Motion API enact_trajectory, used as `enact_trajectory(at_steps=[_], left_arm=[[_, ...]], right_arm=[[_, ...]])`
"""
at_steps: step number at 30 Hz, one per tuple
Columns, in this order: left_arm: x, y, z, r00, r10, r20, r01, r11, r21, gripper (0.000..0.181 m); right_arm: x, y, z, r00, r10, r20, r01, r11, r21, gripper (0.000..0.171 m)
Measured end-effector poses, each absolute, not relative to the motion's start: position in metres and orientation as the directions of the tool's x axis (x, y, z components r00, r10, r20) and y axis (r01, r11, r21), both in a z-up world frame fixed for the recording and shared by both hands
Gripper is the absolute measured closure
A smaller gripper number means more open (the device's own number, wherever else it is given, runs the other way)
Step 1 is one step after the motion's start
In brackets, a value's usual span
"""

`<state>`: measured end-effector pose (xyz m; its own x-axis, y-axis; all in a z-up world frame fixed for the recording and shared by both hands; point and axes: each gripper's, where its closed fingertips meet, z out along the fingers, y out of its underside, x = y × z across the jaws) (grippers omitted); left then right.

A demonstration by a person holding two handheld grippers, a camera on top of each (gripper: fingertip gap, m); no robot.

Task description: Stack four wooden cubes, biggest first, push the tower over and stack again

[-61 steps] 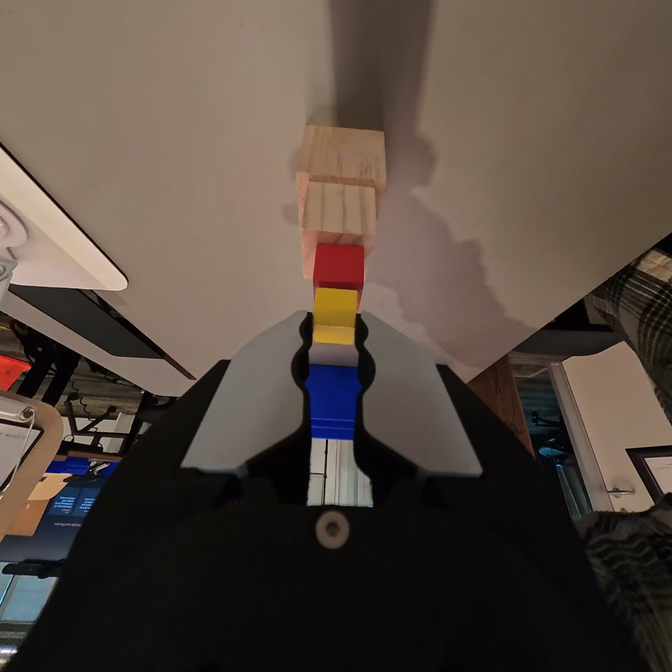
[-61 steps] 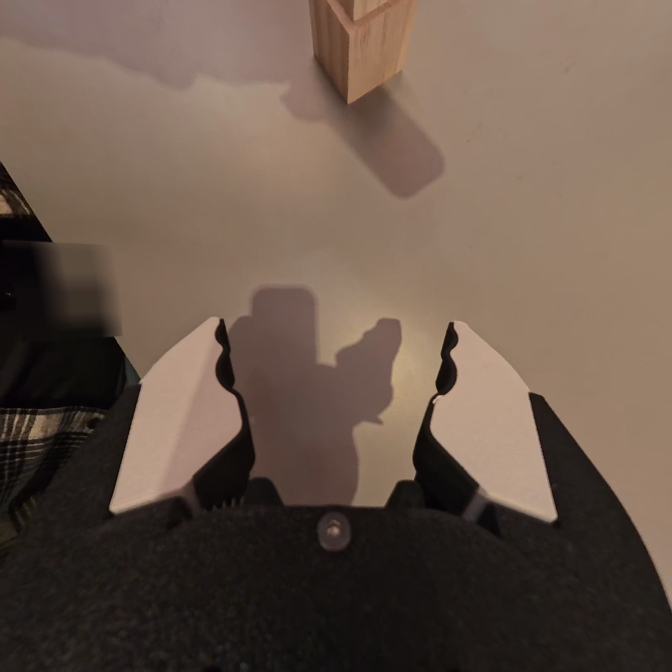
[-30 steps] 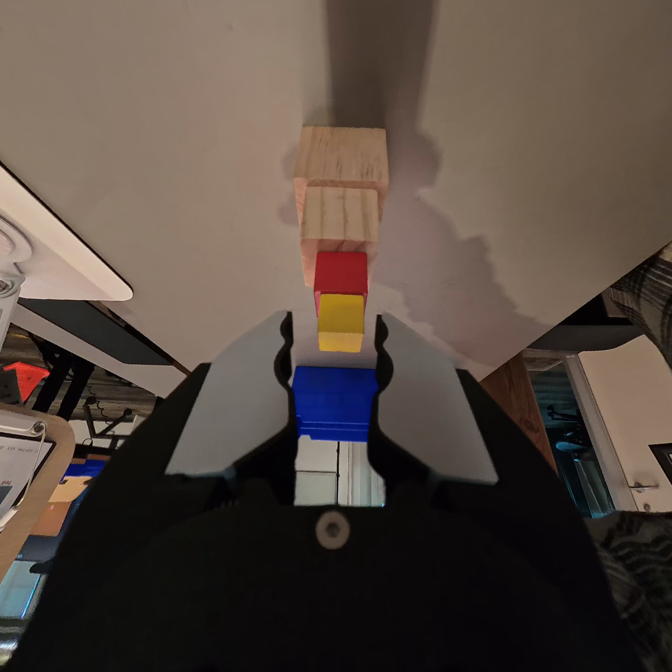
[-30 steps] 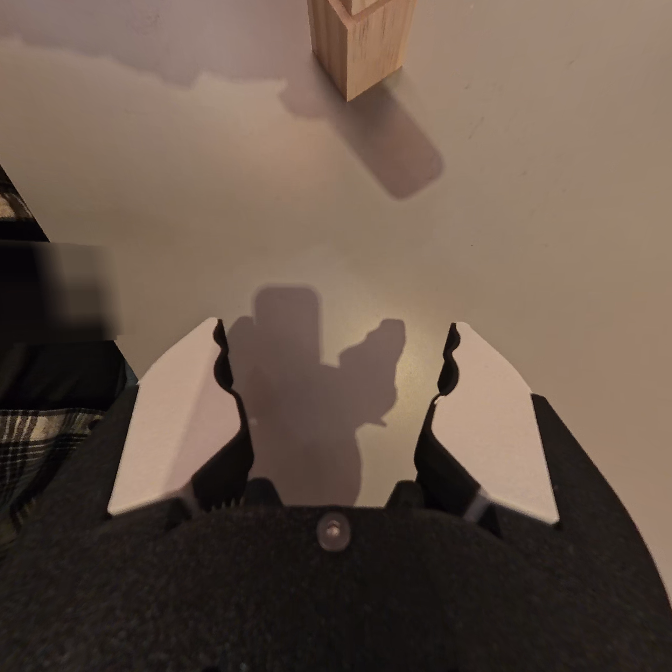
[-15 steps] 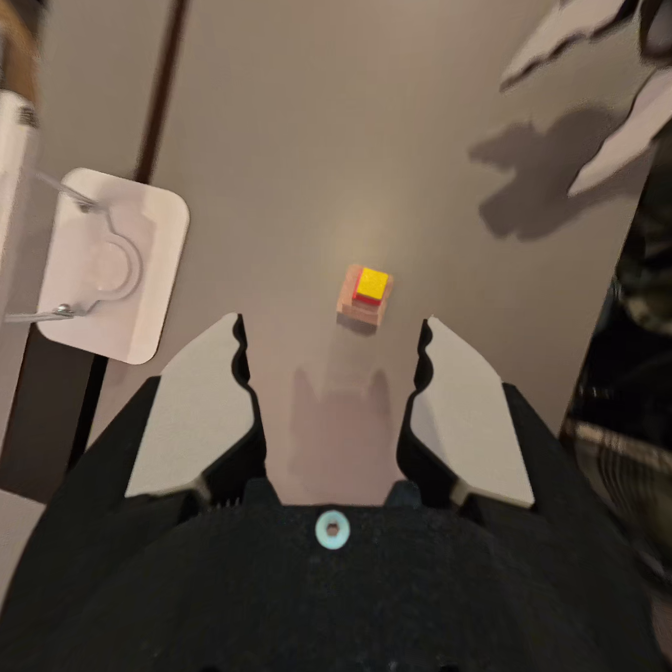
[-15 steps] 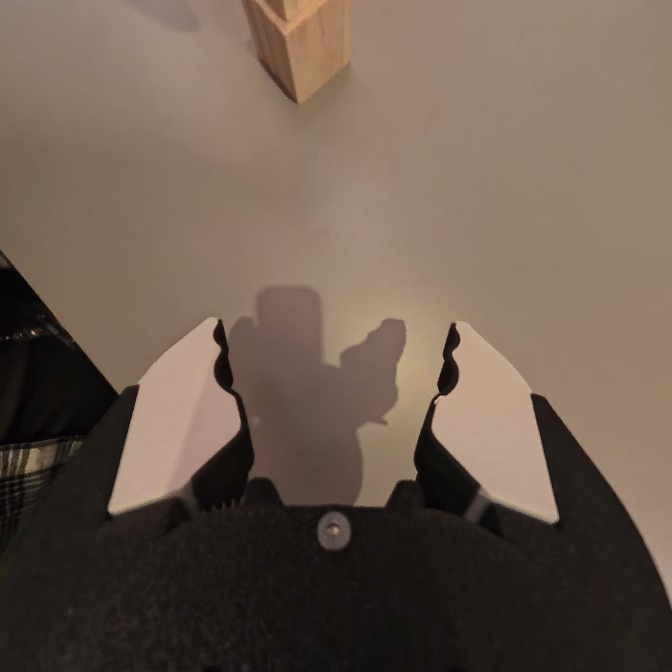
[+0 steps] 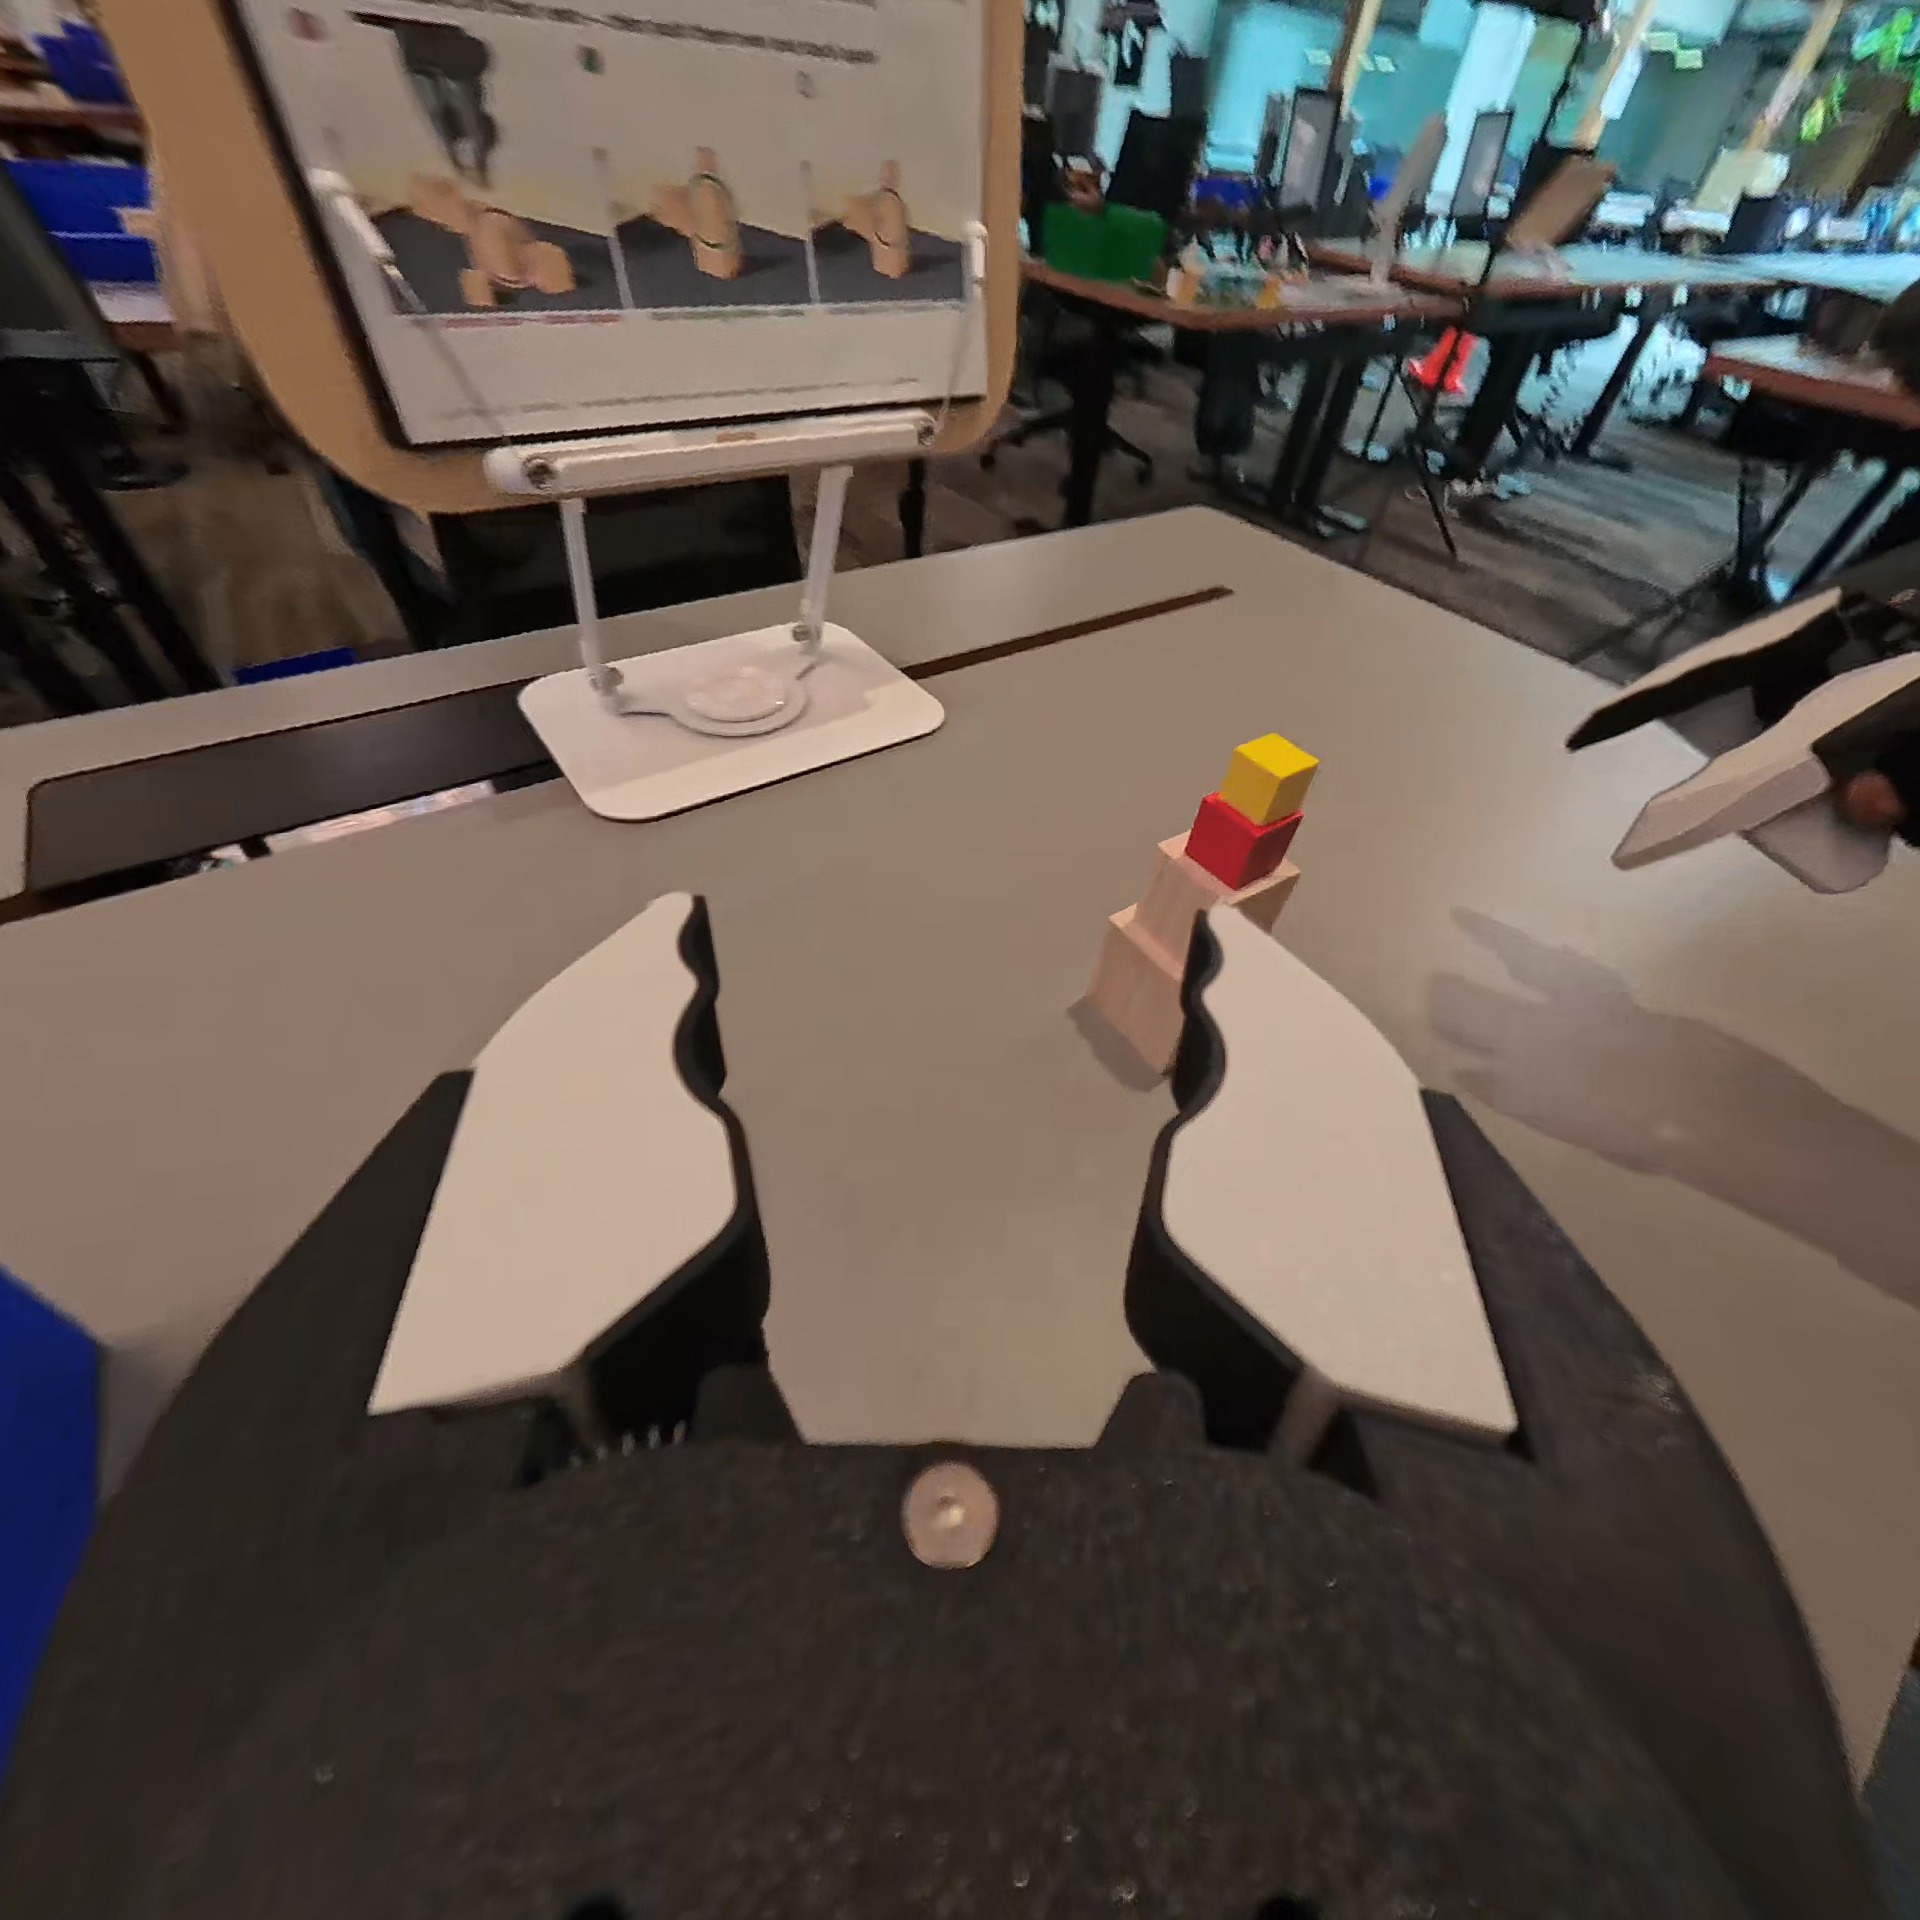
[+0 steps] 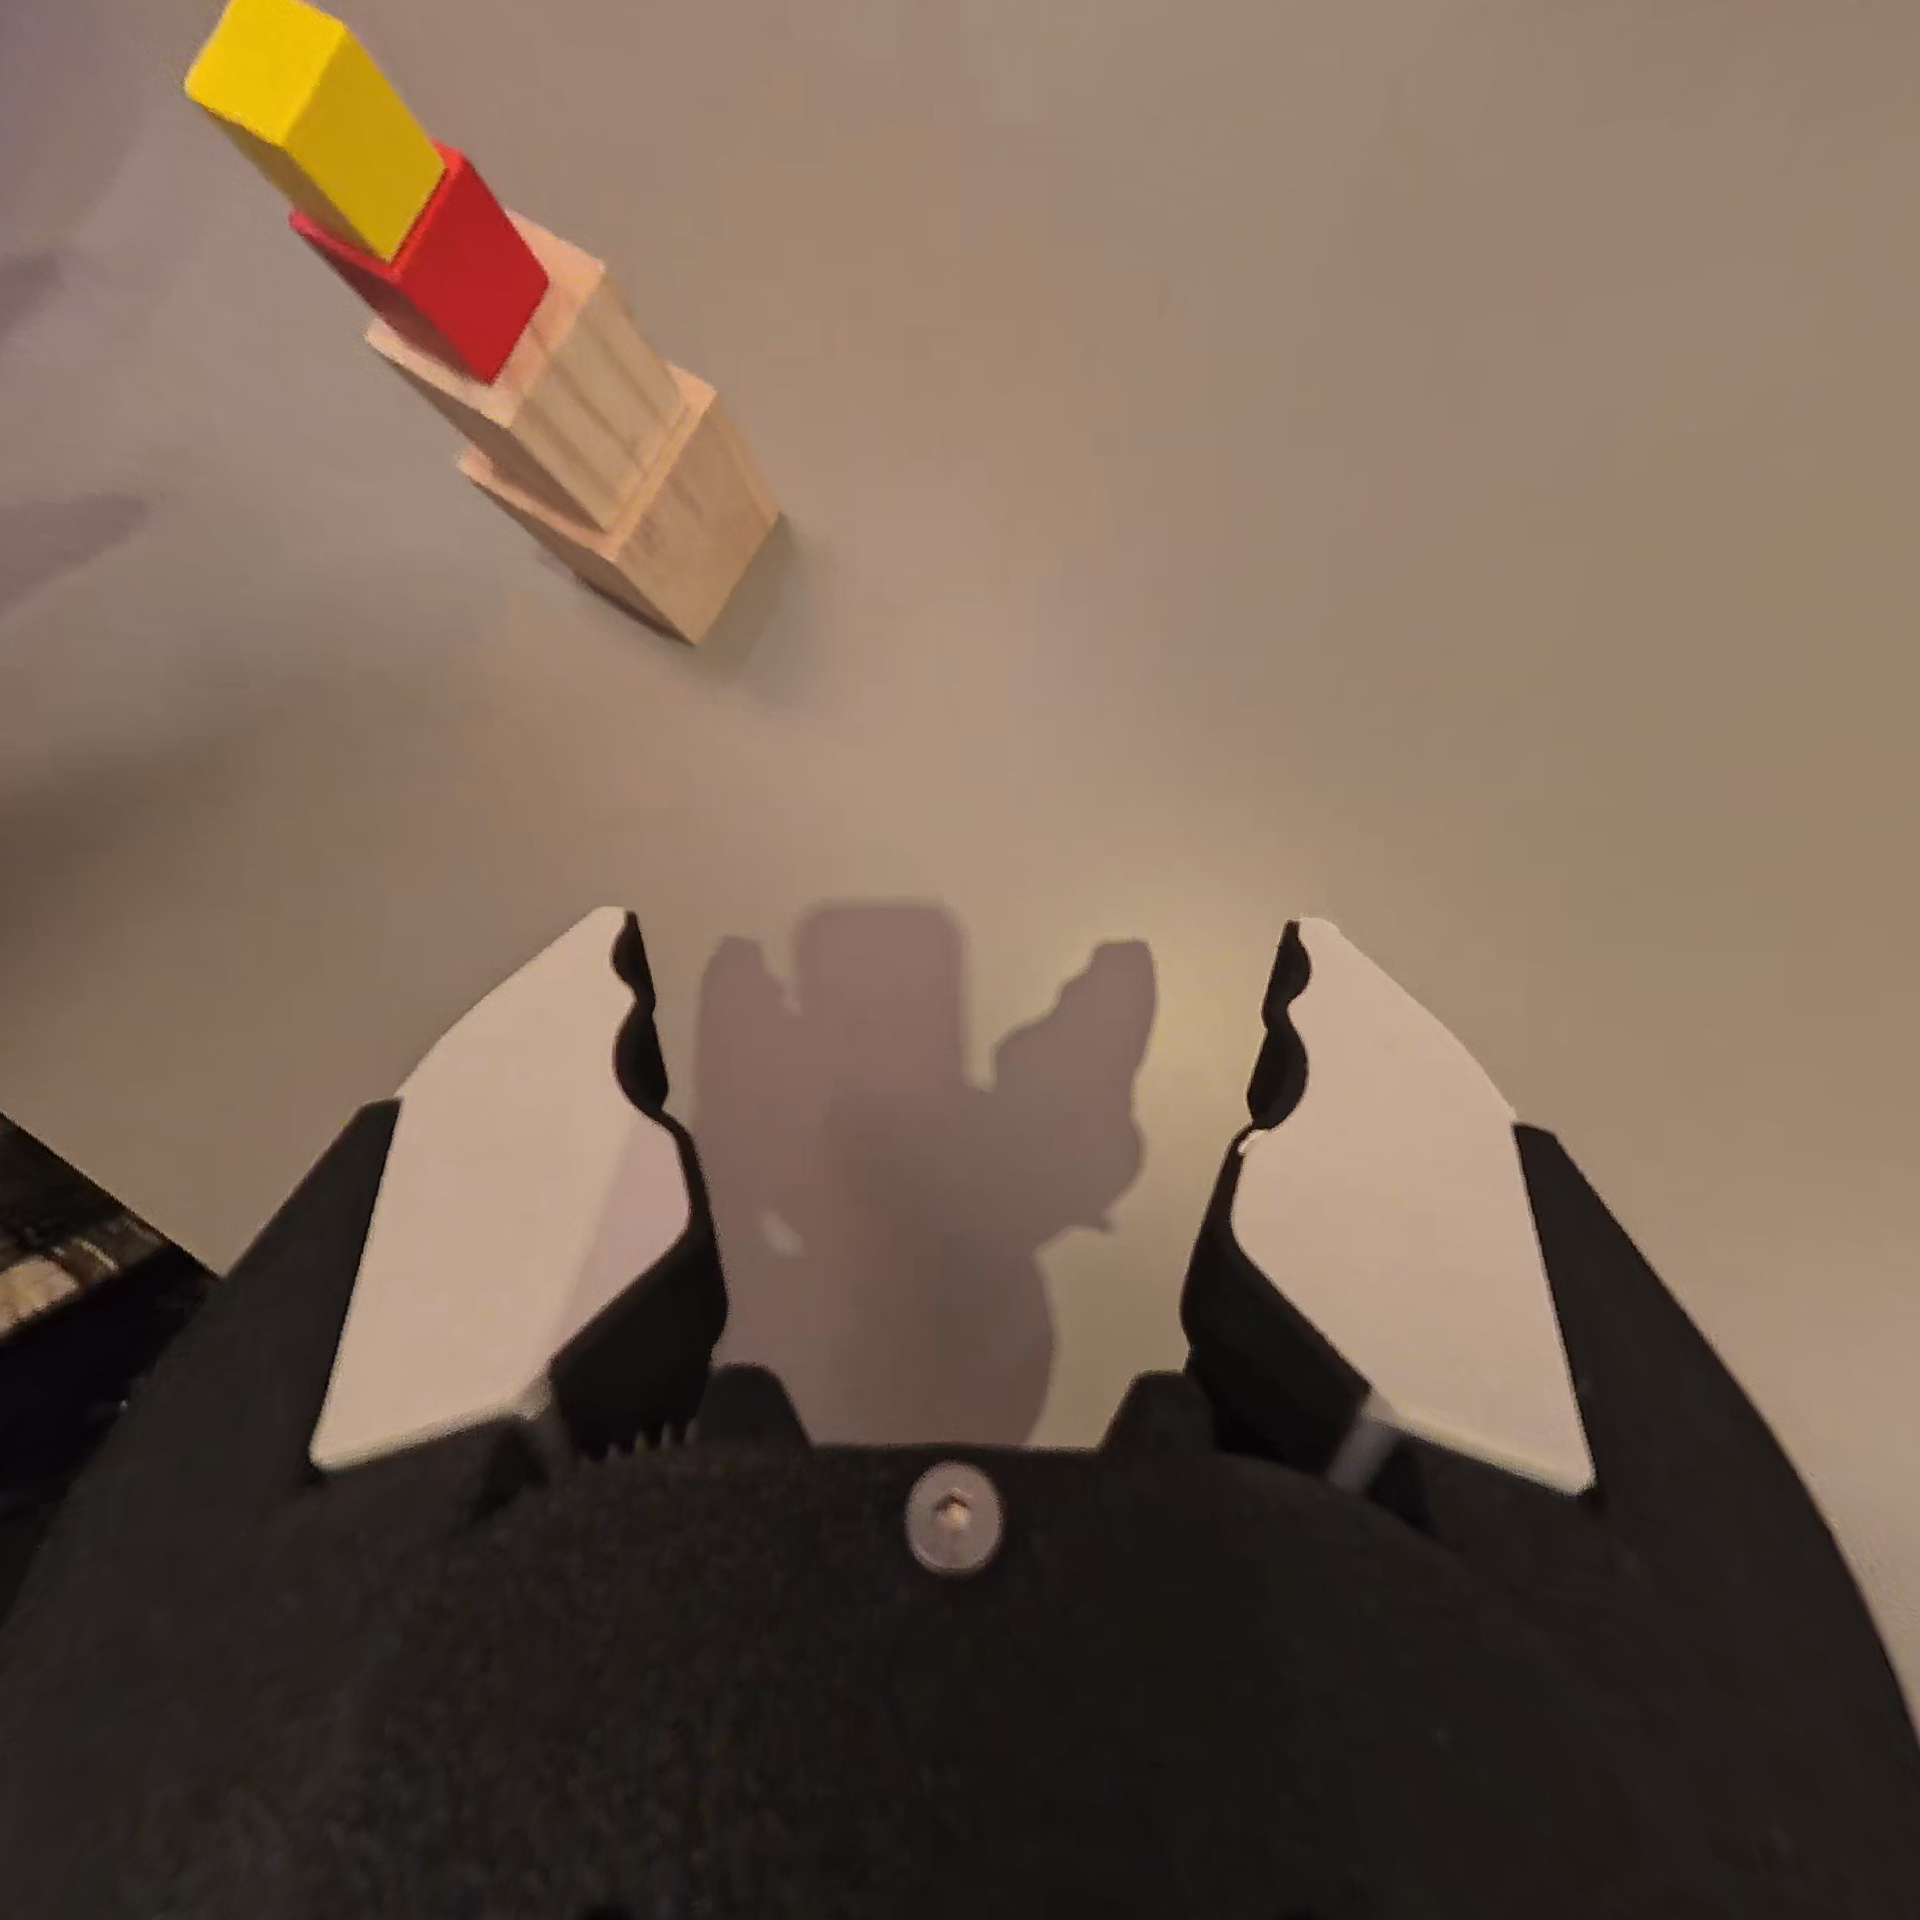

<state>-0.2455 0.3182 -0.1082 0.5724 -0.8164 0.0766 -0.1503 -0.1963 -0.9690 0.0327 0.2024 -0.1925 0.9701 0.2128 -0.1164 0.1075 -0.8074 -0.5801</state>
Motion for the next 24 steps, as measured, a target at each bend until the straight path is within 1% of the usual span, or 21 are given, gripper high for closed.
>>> enact_trajectory(at_steps=[1,4,8,11,13,14,17,22,24], left_arm=[[-0.254,0.314,-0.108,0.585,-0.805,0.093,-0.116,-0.197,-0.974,0.096],[-0.277,0.302,-0.106,0.611,-0.782,0.124,-0.037,-0.184,-0.982,0.099],[-0.301,0.291,-0.099,0.648,-0.758,0.081,-0.026,-0.128,-0.991,0.099],[-0.309,0.282,-0.088,0.647,-0.762,0.039,-0.041,-0.086,-0.995,0.098],[-0.316,0.278,-0.081,0.653,-0.758,0.016,-0.046,-0.062,-0.997,0.1],[-0.319,0.277,-0.078,0.654,-0.756,0.014,-0.035,-0.049,-0.998,0.101],[-0.327,0.276,-0.076,0.651,-0.759,0.036,-0.007,-0.053,-0.999,0.103],[-0.34,0.277,-0.071,0.656,-0.753,0.047,0.015,-0.05,-0.999,0.104],[-0.343,0.275,-0.066,0.642,-0.765,0.056,0.034,-0.045,-0.998,0.107]], right_arm=[[0.032,0.205,-0.193,0.973,0.2,-0.117,0.097,-0.811,-0.577,0.06],[0.026,0.211,-0.197,0.978,0.165,-0.128,0.066,-0.825,-0.561,0.06],[0.023,0.219,-0.204,0.987,0.126,-0.104,0.052,-0.843,-0.535,0.062],[0.019,0.225,-0.208,0.988,0.106,-0.109,0.035,-0.855,-0.518,0.109],[0.006,0.229,-0.208,0.972,0.149,-0.183,0.033,-0.854,-0.519,0.142],[-0.004,0.231,-0.205,0.952,0.182,-0.247,0.024,-0.846,-0.533,0.171],[-0.007,0.238,-0.211,0.951,0.106,-0.292,-0.051,-0.874,-0.483,0.171],[-0.018,0.249,-0.223,0.93,-0.063,-0.363,-0.195,-0.92,-0.341,0.171],[-0.021,0.254,-0.226,0.926,-0.108,-0.362,-0.225,-0.928,-0.298,0.171]])
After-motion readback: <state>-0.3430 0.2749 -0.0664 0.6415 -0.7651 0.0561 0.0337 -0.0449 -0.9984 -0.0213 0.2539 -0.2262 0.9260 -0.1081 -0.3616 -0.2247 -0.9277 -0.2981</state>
